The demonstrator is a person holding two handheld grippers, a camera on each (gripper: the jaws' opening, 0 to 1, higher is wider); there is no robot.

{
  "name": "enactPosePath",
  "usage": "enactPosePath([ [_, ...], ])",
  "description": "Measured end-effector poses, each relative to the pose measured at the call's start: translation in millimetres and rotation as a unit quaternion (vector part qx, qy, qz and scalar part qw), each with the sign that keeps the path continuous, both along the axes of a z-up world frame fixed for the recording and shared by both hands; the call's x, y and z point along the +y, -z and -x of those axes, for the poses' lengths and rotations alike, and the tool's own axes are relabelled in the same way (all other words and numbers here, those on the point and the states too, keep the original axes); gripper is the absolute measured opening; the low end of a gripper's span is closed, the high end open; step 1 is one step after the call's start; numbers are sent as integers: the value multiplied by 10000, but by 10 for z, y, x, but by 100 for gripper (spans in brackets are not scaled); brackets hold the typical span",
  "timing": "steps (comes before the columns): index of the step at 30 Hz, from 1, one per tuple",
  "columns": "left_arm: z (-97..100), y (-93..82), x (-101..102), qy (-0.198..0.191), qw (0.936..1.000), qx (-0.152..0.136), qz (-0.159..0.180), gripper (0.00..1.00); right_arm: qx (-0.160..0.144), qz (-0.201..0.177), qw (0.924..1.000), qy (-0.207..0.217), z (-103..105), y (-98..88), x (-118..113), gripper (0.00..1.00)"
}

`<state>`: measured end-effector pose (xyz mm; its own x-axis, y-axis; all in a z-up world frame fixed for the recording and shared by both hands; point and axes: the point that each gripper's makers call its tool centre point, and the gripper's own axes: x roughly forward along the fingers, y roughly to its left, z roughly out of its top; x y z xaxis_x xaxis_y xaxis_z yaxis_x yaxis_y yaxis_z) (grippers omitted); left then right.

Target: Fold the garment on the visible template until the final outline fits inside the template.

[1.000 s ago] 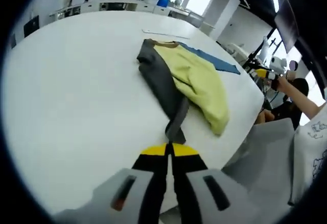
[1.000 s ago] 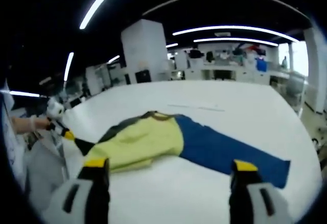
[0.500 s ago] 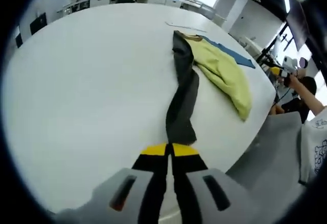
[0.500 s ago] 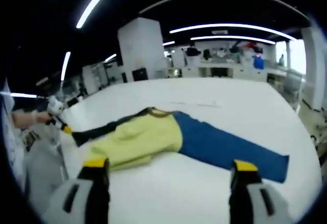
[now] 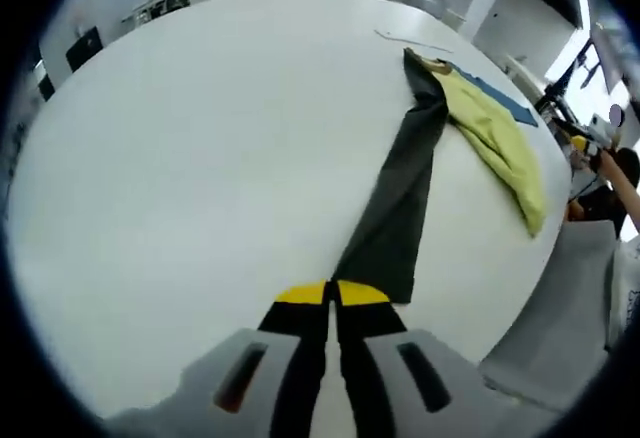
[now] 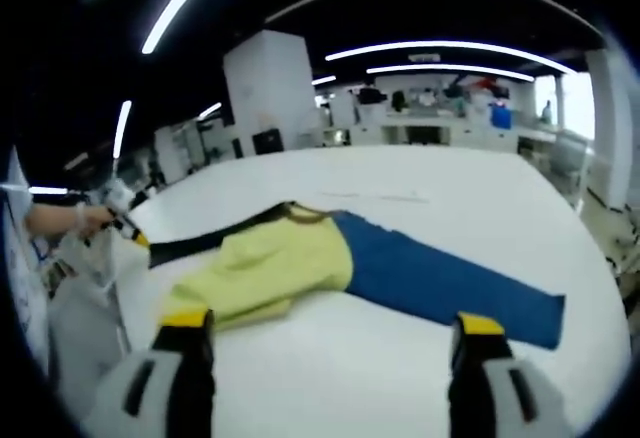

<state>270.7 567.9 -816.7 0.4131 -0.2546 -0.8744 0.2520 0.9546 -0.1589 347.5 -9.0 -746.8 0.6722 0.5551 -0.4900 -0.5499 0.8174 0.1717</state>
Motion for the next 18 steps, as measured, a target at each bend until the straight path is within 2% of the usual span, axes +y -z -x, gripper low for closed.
enactPosePath([
  [3,-194,19,195,-44,10000,37,-40,0,42,21,10000,52,2,42,-17,100],
  [7,-289,16,233,-14,9999,90,-111,0,86,31,9999,96,13,78,-22,100],
  [13,-556,39,486,42,9994,226,-257,0,171,83,9997,146,15,135,-31,100],
  [14,-615,44,519,57,9994,155,-295,0,186,95,9997,156,7,153,-28,100],
  [15,-686,71,579,20,9993,234,-304,0,199,107,9996,155,6,165,-22,100],
  [18,-764,126,667,-53,9991,292,-301,0,233,139,9996,118,10,193,21,93],
])
